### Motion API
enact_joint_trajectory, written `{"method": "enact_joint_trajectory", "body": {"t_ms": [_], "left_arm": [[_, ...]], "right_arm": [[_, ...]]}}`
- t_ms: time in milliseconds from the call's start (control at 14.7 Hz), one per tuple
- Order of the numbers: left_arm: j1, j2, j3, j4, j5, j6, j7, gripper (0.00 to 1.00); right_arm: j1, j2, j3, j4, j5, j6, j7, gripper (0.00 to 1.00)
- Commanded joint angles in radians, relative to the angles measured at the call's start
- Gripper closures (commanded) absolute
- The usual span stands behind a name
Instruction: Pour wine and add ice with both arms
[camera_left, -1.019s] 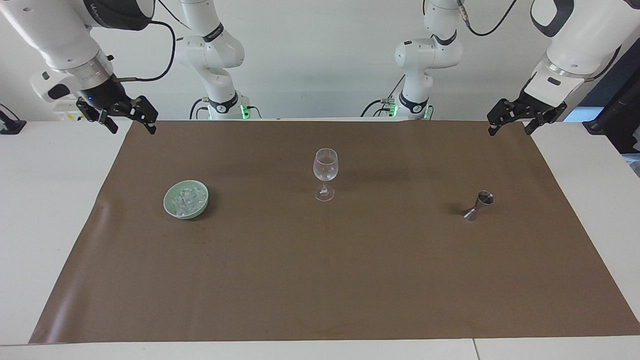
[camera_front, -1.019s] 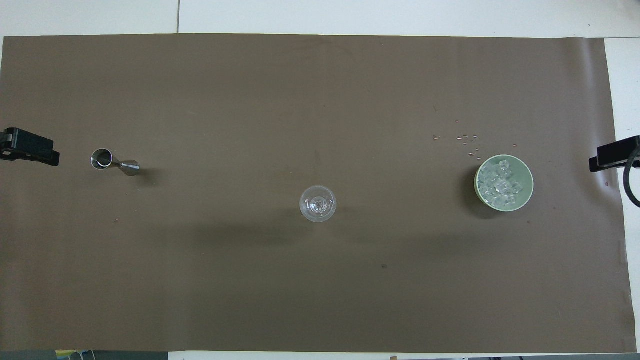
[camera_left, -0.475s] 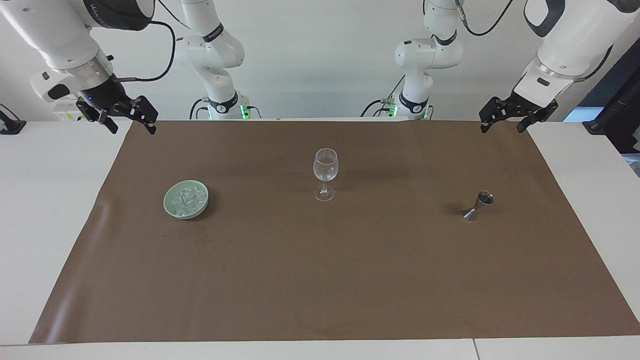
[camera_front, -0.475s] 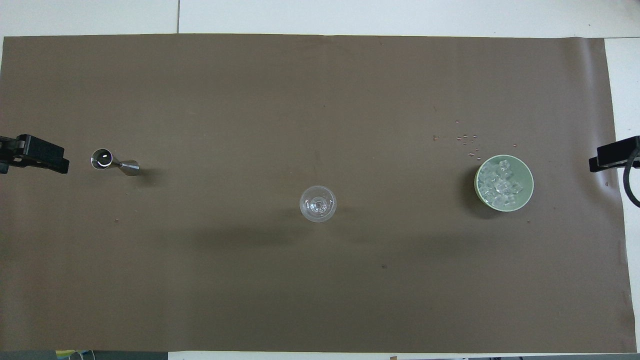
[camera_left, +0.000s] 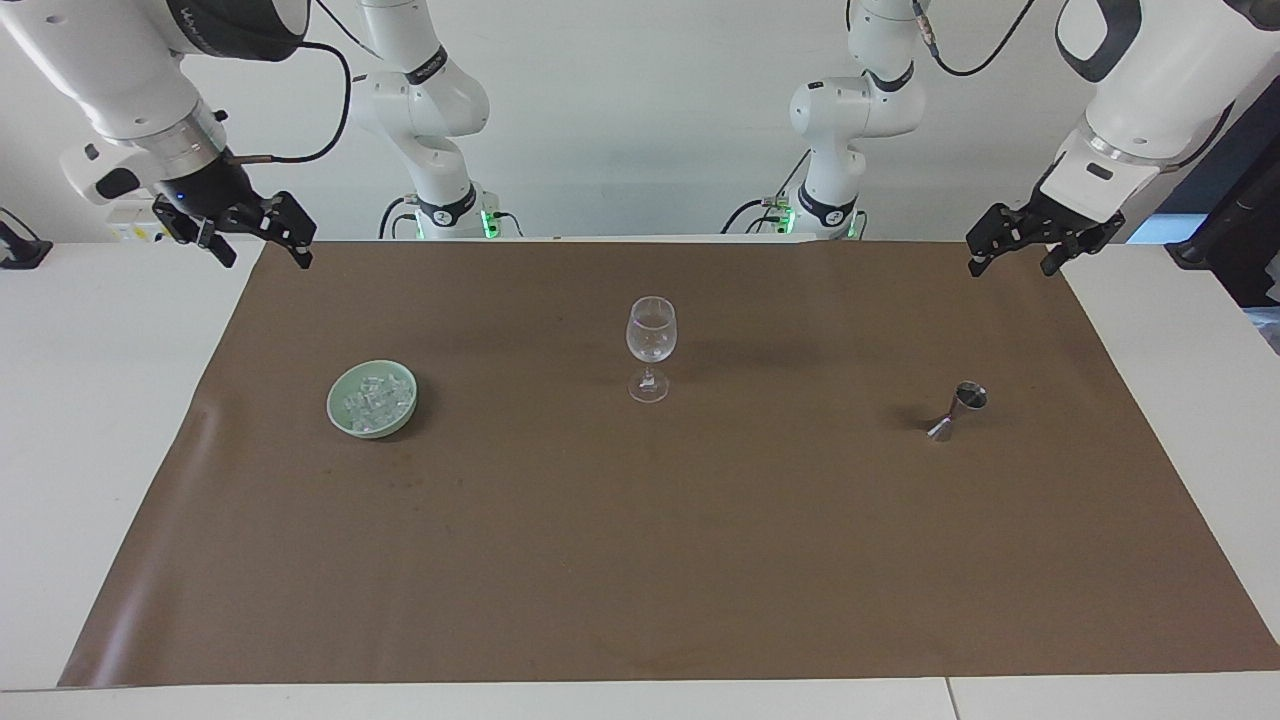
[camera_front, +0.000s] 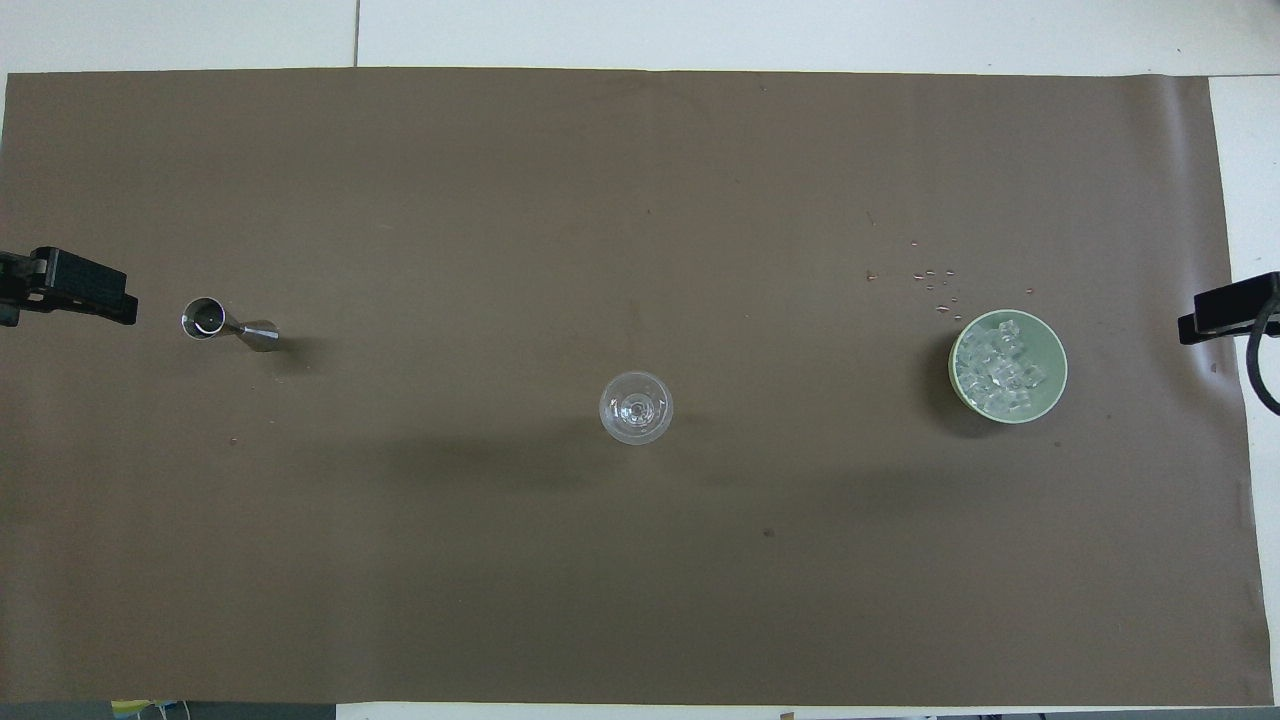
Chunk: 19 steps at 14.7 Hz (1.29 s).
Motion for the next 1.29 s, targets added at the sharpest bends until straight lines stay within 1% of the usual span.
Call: {"method": "enact_joint_trajectory", "body": {"t_ms": [0,68,204,272,340,475,543,611,815,883,951,1087,1222], "left_arm": [[0.004,0.134,0.003,0.156,-0.015,-0.011,-0.003,0.00],[0.004,0.179,0.003,0.197,-0.021,-0.013,-0.005,0.00],[0.004,0.311,0.009,0.326,-0.028,-0.032,-0.008,0.00],[0.004,0.347,0.010,0.369,-0.028,-0.042,-0.009,0.00],[0.005,0.368,0.012,0.385,-0.028,-0.040,-0.009,0.00],[0.005,0.398,0.029,0.387,-0.028,-0.040,-0.018,0.00],[0.005,0.401,0.047,0.387,-0.043,-0.037,-0.085,0.00],[0.010,0.405,0.055,0.384,-0.085,-0.036,-0.173,0.00],[0.024,0.412,0.139,0.350,-0.227,-0.042,-0.400,0.00],[0.025,0.416,0.179,0.341,-0.297,-0.040,-0.504,0.00],[0.036,0.433,0.205,0.344,-0.358,-0.045,-0.567,0.00],[0.039,0.457,0.240,0.345,-0.425,-0.045,-0.678,0.00],[0.068,0.482,0.248,0.339,-0.460,-0.062,-0.716,0.00]], "right_arm": [[-0.004,-0.008,0.001,-0.009,0.001,-0.001,0.001,0.00],[-0.004,-0.008,0.001,-0.009,0.001,-0.001,0.001,0.00],[-0.004,-0.008,0.001,-0.009,0.001,-0.001,0.001,0.00],[-0.004,-0.008,0.001,-0.009,0.001,-0.001,0.001,0.00],[-0.004,-0.008,0.001,-0.009,0.001,-0.001,0.001,0.00],[-0.004,-0.008,0.001,-0.009,0.001,-0.001,0.001,0.00],[-0.004,-0.008,0.001,-0.009,0.001,-0.001,0.001,0.00],[-0.004,-0.008,0.003,-0.009,0.001,-0.001,0.001,0.00],[-0.004,-0.008,0.001,-0.009,0.001,-0.001,0.001,0.00],[-0.004,-0.008,0.001,-0.009,0.001,-0.001,0.001,0.00],[-0.004,-0.008,0.001,-0.009,0.001,-0.001,0.001,0.00],[-0.004,-0.008,0.001,-0.009,0.001,-0.001,0.001,0.00],[-0.004,-0.008,0.001,-0.009,0.001,-0.001,0.001,0.00]]}}
